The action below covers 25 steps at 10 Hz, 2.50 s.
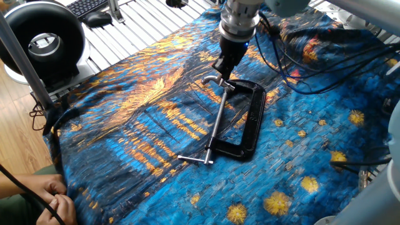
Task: Turn off the water tap
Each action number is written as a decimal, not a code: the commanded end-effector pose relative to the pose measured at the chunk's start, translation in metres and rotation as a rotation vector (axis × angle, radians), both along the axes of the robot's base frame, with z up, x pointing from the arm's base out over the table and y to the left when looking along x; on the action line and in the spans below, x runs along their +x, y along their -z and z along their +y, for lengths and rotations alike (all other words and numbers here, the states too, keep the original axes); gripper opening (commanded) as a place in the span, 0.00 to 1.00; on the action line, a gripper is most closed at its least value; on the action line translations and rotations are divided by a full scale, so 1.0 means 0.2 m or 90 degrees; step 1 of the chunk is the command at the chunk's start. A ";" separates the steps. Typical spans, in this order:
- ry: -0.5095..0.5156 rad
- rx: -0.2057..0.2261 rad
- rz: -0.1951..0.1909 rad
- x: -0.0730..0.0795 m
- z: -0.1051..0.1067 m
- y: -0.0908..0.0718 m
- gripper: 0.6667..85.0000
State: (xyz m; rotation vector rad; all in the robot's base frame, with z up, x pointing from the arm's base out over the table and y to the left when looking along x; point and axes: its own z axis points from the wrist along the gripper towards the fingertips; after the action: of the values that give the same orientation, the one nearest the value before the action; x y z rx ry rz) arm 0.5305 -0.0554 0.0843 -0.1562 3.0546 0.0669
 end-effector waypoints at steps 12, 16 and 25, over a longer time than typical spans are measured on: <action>-0.022 -0.006 -0.024 0.11 0.05 0.09 0.01; -0.031 -0.007 -0.019 0.15 0.07 0.02 0.01; -0.035 0.044 -0.053 0.25 0.16 -0.01 0.01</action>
State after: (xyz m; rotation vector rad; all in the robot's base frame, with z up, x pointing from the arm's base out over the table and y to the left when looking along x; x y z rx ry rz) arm 0.5772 -0.0295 0.0832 -0.2552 2.9675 0.1285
